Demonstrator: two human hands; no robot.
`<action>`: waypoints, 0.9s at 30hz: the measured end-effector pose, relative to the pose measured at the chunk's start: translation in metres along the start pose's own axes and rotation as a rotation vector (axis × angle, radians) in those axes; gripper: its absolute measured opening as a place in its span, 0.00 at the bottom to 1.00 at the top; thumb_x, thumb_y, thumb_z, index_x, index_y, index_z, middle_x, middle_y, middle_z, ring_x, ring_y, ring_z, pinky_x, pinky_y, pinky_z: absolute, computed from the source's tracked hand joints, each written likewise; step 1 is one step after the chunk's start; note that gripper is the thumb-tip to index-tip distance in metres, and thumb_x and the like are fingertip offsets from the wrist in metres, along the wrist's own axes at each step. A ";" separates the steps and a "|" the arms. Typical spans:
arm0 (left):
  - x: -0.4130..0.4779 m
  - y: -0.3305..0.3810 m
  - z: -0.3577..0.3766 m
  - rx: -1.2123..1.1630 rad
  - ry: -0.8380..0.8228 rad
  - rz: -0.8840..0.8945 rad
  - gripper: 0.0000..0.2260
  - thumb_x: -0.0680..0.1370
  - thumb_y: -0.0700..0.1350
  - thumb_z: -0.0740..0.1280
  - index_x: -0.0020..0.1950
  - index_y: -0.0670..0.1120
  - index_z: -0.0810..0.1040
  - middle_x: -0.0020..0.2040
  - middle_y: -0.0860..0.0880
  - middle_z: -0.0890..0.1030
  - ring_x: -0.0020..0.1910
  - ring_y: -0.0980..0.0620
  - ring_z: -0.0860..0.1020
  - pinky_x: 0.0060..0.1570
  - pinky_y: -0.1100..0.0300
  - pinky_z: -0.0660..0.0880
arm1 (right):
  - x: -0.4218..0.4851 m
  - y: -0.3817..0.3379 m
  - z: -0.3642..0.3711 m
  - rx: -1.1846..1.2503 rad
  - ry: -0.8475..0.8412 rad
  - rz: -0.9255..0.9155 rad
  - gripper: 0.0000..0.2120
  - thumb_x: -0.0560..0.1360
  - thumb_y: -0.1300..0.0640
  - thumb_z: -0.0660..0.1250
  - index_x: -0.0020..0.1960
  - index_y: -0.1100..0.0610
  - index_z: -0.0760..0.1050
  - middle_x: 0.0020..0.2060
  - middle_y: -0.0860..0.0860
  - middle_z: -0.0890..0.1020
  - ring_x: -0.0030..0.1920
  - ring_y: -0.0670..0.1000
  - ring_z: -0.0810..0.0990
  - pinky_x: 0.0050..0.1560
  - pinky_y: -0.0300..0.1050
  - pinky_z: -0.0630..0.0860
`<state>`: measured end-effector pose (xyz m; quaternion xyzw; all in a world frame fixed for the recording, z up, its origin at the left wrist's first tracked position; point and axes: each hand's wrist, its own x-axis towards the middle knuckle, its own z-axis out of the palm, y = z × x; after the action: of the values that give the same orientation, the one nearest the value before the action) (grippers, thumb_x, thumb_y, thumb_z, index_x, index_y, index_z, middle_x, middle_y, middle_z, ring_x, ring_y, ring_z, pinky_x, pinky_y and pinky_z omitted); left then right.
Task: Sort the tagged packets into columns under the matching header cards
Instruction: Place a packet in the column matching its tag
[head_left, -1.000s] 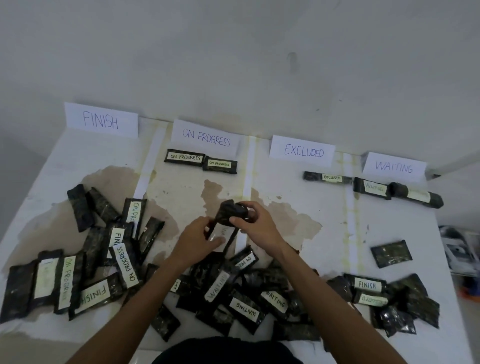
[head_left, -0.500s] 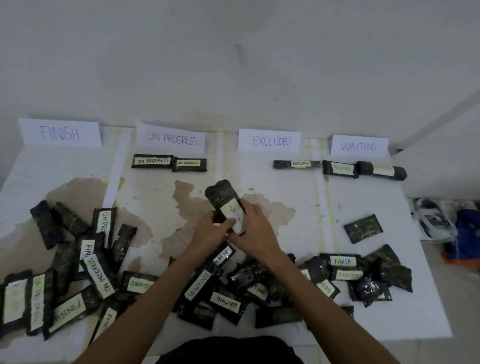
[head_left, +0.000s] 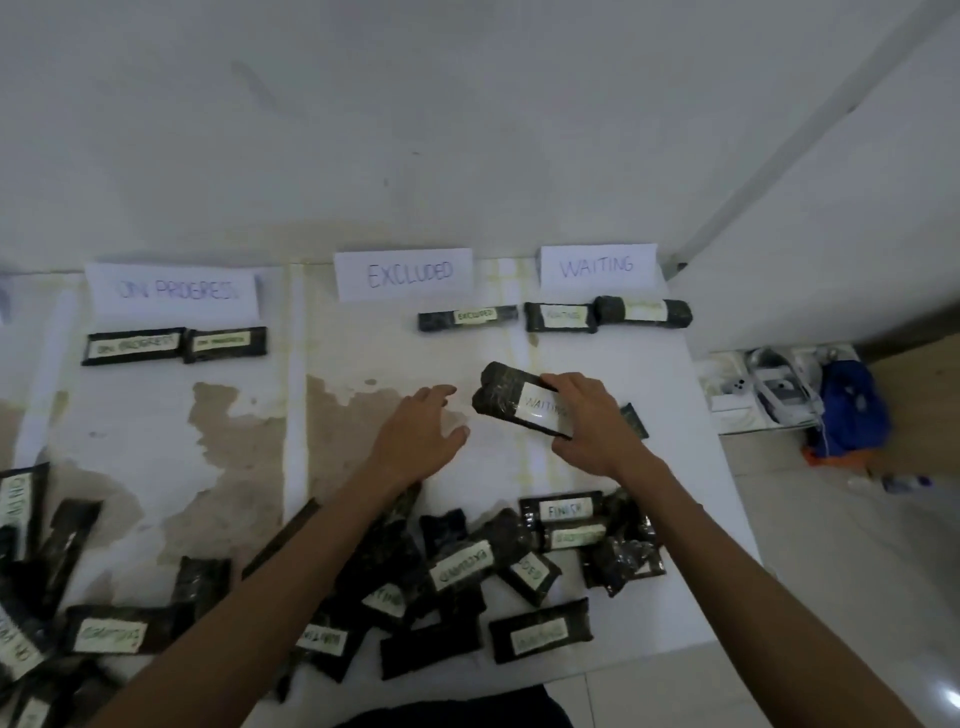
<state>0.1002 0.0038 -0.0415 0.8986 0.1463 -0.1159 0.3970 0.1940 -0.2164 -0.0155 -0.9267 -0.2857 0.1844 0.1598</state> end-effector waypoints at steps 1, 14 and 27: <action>0.007 0.008 0.007 0.014 -0.006 0.022 0.25 0.75 0.50 0.65 0.70 0.48 0.64 0.65 0.47 0.72 0.64 0.48 0.68 0.61 0.52 0.68 | 0.000 0.015 -0.005 -0.018 0.001 0.014 0.36 0.65 0.61 0.71 0.71 0.57 0.63 0.64 0.56 0.70 0.64 0.59 0.66 0.63 0.52 0.64; 0.109 0.088 0.116 0.175 -0.020 0.251 0.21 0.74 0.43 0.65 0.67 0.44 0.69 0.63 0.43 0.72 0.59 0.44 0.71 0.55 0.49 0.73 | 0.038 0.197 -0.031 -0.111 -0.067 0.028 0.34 0.65 0.66 0.71 0.69 0.55 0.66 0.65 0.56 0.72 0.66 0.60 0.67 0.68 0.60 0.62; 0.142 0.103 0.147 0.225 -0.045 0.255 0.23 0.71 0.46 0.61 0.65 0.41 0.72 0.60 0.41 0.74 0.58 0.42 0.72 0.54 0.49 0.74 | 0.062 0.253 -0.050 -0.126 0.019 -0.045 0.36 0.67 0.71 0.68 0.72 0.54 0.64 0.72 0.55 0.66 0.72 0.59 0.60 0.71 0.57 0.52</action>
<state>0.2554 -0.1482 -0.1144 0.9459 0.0082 -0.1001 0.3085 0.3826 -0.3881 -0.0889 -0.9301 -0.3158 0.1534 0.1080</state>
